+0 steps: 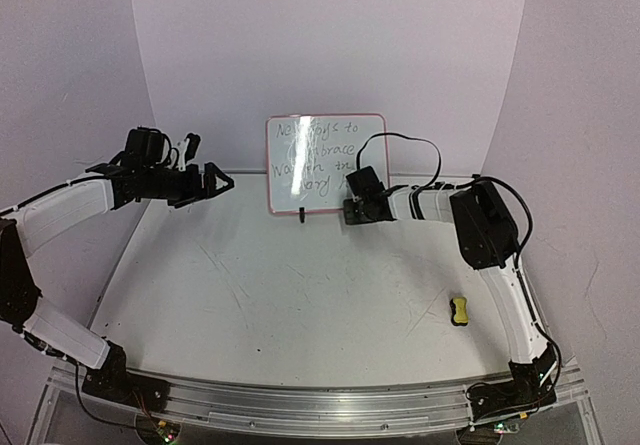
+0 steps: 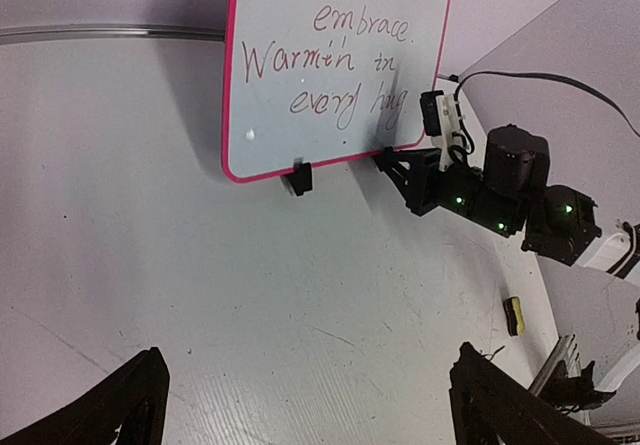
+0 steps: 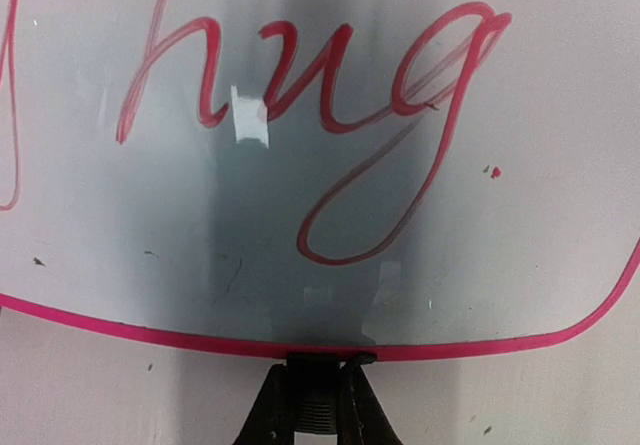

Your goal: Erase the whiteboard

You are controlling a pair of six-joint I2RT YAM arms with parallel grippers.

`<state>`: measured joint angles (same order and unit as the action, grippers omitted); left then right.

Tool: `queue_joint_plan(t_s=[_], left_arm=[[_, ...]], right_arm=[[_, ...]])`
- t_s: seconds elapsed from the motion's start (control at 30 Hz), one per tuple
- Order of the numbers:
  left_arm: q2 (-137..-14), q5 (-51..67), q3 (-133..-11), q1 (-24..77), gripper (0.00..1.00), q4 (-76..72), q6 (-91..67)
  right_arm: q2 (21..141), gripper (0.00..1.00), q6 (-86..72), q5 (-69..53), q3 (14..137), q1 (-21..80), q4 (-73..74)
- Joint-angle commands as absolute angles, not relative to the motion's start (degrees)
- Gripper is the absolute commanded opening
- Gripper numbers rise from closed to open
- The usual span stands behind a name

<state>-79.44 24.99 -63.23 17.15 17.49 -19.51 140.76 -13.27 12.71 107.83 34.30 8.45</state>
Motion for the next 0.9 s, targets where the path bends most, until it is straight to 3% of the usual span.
queue_joint_plan(t_s=[0.0, 0.47, 0.73, 0.87], left_arm=[[-75.6, 24.3, -62.7, 17.0, 1.0, 15.7, -20.0], [-62.0, 14.9, -58.5, 17.0, 1.0, 19.1, -23.1], [-56.2, 14.2, -52.8, 17.0, 1.0, 18.3, -23.3], [-55.8, 13.0, -51.9, 17.0, 1.0, 18.2, -22.8]], right_arm=[[131.8, 0.0, -12.4, 8.3, 97.3, 39.6, 6.1], [115.0, 0.0, -13.2, 12.6, 74.5, 51.2, 1.6], [110.7, 0.0, -15.4, 15.4, 68.4, 54.7, 1.2], [110.7, 0.13, -16.3, 15.7, 69.1, 55.2, 2.3]])
